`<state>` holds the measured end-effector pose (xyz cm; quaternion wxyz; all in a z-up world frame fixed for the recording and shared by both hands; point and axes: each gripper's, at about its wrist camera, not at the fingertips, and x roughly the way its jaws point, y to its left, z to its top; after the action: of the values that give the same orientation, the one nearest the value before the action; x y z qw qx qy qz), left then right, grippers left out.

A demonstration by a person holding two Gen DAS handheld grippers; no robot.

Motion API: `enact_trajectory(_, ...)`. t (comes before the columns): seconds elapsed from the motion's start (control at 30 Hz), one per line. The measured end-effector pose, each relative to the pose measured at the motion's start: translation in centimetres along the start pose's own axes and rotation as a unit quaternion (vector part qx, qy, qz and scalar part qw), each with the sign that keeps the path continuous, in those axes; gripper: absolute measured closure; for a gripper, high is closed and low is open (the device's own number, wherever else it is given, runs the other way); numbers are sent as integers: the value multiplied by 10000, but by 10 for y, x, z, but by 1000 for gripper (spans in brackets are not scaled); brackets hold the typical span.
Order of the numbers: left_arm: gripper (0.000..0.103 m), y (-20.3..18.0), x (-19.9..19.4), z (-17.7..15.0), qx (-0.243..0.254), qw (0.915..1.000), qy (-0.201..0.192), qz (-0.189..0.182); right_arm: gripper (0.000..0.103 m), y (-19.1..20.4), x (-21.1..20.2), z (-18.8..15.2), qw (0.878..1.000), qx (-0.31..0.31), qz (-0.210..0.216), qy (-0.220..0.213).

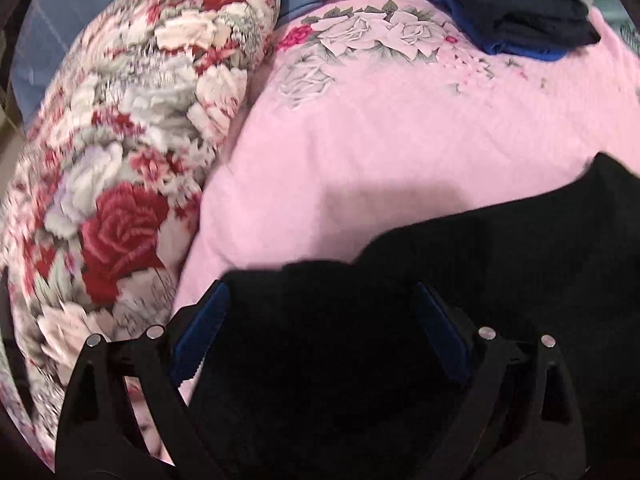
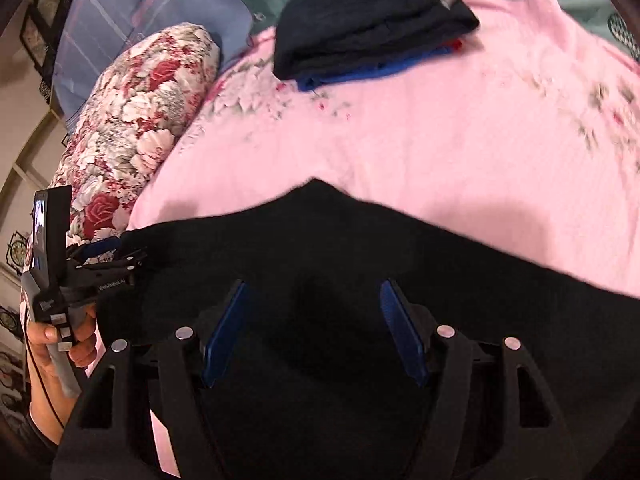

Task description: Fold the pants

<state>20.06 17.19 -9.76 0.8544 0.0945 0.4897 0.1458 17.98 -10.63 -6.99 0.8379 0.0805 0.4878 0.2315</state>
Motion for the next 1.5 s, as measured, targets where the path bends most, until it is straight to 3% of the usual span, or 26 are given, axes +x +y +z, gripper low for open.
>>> enact_trajectory(0.07, 6, 13, 13, 7, -157, 9977, -114, 651, 34, -7, 3, -3, 9999, 89, 13, 60)
enact_trajectory(0.17, 5, 39, 27, 17, -732, 9947, 93, 723, 34, -11, 0, -4, 9999, 160, 32, -11)
enact_trajectory(0.23, 5, 43, 28, 19, -778, 9947, 155, 660, 34, -13, -4, -3, 9998, 181, 46, -115)
enact_trajectory(0.33, 6, 51, 11, 13, -981, 9943, 138, 396, 34, -13, -12, -1, 9993, 235, 138, -247)
enact_trajectory(0.4, 6, 54, -17, 3, -1179, 9929, -113, -89, 34, -11, -14, -2, 9993, 185, 201, -241)
enact_trajectory(0.47, 6, 48, -32, -6, -1096, 9926, -236, -469, 34, -10, -9, -5, 9986, 171, 509, 8)
enact_trajectory(0.53, 6, 40, -30, -16, -947, 9944, -52, -460, 34, -23, -4, -13, 9963, 182, 670, 502)
enact_trajectory(0.57, 6, 40, -30, -22, -1026, 9932, 66, -550, 34, -32, -7, -15, 9969, 216, 545, 520)
enact_trajectory(0.67, 6, 42, -39, -40, -1405, 9813, 206, -1297, 34, -85, -34, -23, 9972, 433, 437, 423)
enact_trajectory(0.8, 6, 16, -62, -57, -1127, 9810, -19, -1579, 34, -187, -87, -28, 9946, 1031, -48, 57)
enact_trajectory(0.9, 6, -6, -64, -65, -1025, 9822, 140, -1569, 34, -265, -128, -43, 9778, 2027, -175, -504)
enact_trajectory(1.0, 6, -16, -72, -72, -973, 9806, 153, -1695, 32, -307, -171, -65, 9344, 2971, -1740, -914)
enact_trajectory(1.03, 6, -17, -73, -71, -947, 9807, 129, -1706, 32, -310, -182, -73, 9305, 3122, -1595, -1058)
enact_trajectory(1.1, 6, -23, -79, -73, -851, 9816, 58, -1706, 29, -305, -202, -90, 9378, 3072, -800, -1402)
enact_trajectory(1.13, 6, -28, -83, -74, -767, 9820, 24, -1723, 24, -302, -211, -98, 9373, 3054, -790, -1485)
enact_trajectory(1.2, 6, -35, -87, -75, -609, 9812, -13, -1830, 14, -300, -232, -115, 9295, 3089, -1205, -1618)
enact_trajectory(1.3, 6, -56, -89, -75, -362, 9784, 45, -2035, 13, -299, -242, -133, 9174, 3216, -1749, -1560)
enact_trajectory(1.4, 6, -79, -77, -78, -183, 9765, 352, -2118, 13, -311, -234, -140, 9106, 3419, -1794, -1472)
enact_trajectory(1.5, 6, -92, -77, -81, 46, 9836, 223, -1791, 13, -330, -218, -135, 9106, 3522, -1594, -1458)
